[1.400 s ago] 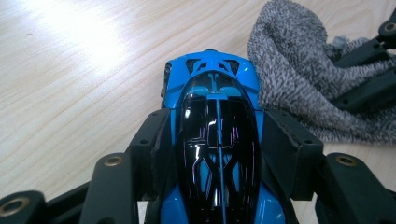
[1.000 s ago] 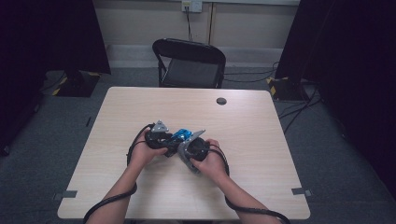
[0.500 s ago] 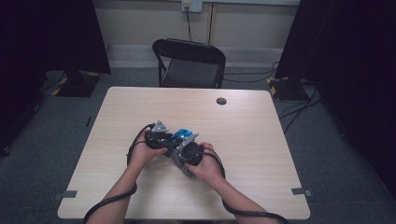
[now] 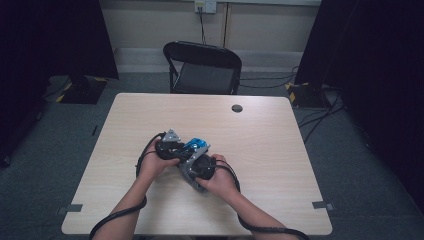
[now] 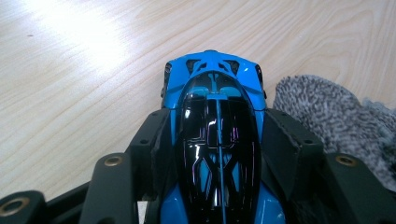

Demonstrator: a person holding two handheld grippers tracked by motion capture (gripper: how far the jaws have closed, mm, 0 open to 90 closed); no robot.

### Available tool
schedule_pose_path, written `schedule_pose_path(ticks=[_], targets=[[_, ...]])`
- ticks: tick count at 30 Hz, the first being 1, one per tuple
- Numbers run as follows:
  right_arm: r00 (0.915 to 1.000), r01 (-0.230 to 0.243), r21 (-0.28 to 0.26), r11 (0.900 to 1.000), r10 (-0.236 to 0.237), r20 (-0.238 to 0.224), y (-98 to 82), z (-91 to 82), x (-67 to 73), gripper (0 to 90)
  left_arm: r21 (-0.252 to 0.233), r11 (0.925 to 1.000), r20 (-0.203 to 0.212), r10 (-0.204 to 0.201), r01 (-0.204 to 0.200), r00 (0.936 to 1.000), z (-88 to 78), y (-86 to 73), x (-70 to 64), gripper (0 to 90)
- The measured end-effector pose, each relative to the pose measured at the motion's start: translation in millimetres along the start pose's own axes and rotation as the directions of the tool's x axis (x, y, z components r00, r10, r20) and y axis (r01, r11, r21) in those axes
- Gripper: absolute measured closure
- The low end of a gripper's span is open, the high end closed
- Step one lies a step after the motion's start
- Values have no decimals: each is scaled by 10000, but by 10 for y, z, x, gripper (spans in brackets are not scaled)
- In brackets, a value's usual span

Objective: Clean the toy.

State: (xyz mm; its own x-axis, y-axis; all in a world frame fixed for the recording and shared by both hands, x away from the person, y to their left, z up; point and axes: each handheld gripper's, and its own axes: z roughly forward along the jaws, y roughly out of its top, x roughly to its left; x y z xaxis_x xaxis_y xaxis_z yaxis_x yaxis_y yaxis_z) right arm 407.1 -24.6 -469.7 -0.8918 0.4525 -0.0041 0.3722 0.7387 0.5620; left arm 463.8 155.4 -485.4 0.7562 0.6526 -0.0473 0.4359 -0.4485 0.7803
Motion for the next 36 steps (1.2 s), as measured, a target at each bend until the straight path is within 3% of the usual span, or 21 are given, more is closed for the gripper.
schedule_pose_path(ticks=[16, 21, 32, 36], targets=[[9974, 357, -158, 9992, -366, -621, 18, -50, 76, 789, 35, 10000, 30, 17, -17, 10000, -3, 0, 5, 436], [9983, 231, -350, 9991, -249, -519, -42, -223, -47, 789, 3, 9999, 60, -134, 134, 9999, 4, 2, -5, 436], [9984, -563, -459, 9974, 563, -2, -245, -466, -375, 789, 98, 9999, -9, 34, -34, 10000, -1, 9, 3, 436], [9932, -1017, -616, 9929, 1048, 503, -276, -578, -550, 790, 108, 9999, -8, 29, -29, 10000, -1, 9, 2, 436]])
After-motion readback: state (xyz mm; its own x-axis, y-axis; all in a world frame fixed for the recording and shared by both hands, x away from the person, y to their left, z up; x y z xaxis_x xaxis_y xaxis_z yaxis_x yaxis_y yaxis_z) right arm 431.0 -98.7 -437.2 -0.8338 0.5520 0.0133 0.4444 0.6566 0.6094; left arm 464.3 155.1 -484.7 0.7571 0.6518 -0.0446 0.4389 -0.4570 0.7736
